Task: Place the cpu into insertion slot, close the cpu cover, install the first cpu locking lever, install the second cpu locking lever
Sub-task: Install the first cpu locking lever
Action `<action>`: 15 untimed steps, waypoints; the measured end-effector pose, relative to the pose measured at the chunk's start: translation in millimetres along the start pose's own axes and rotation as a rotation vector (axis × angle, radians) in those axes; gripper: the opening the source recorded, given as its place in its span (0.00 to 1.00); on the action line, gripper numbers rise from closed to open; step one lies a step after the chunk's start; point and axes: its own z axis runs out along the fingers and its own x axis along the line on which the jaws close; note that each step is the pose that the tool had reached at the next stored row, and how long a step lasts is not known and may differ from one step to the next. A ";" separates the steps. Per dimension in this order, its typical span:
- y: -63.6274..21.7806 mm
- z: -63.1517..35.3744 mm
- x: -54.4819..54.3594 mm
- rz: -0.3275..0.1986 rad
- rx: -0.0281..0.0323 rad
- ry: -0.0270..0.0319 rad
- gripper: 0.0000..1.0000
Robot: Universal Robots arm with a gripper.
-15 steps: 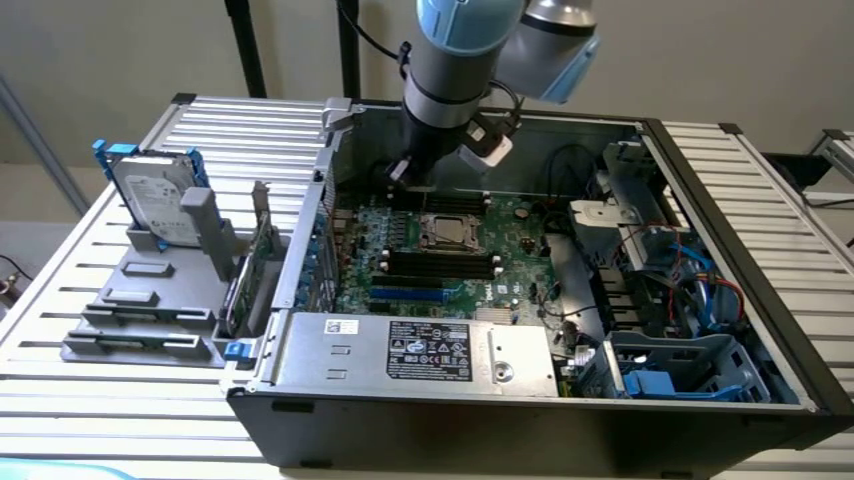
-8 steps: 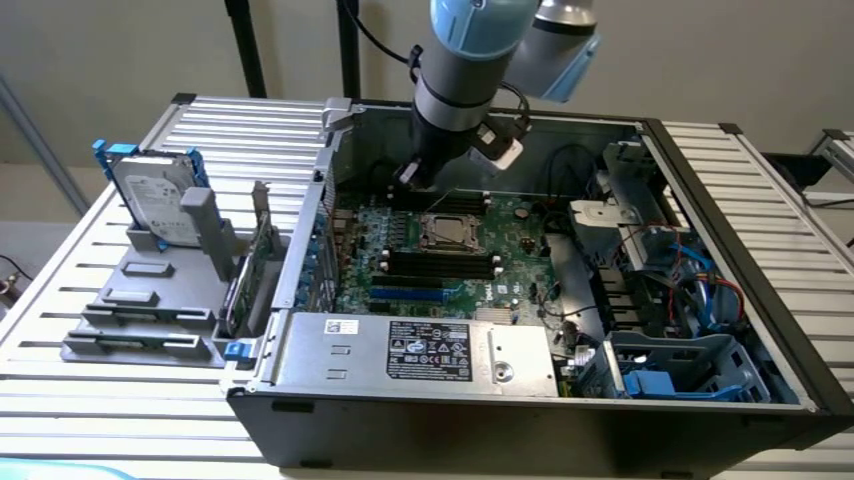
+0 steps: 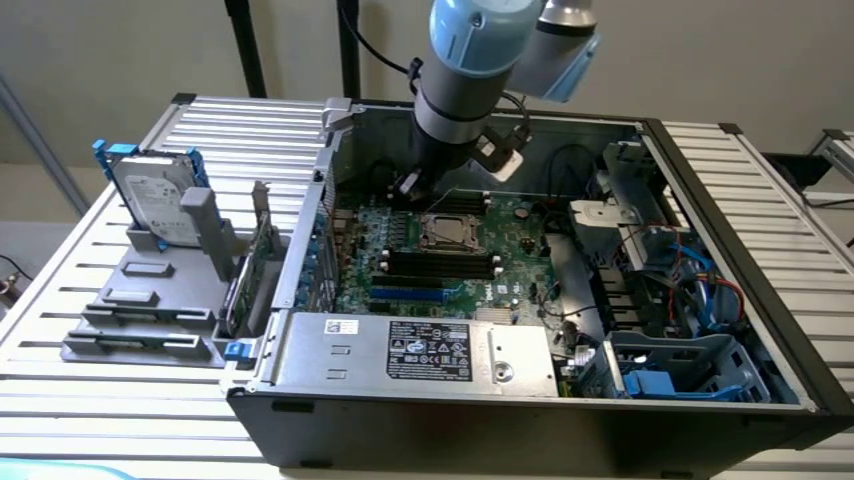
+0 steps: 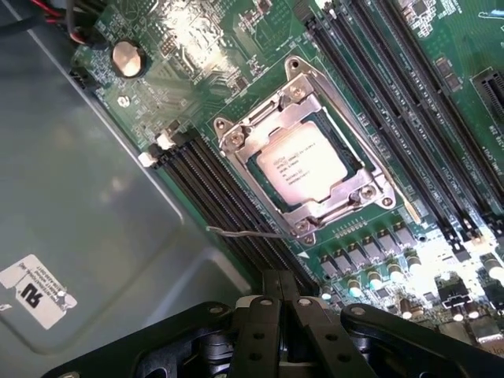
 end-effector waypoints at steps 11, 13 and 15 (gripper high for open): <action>0.6 16.9 -7.5 -0.008 -0.0102 0.0145 0.11; 0.6 19.6 -7.5 -0.010 -0.0123 0.0171 0.11; -0.1 22.2 -7.2 -0.011 -0.0138 0.0189 0.11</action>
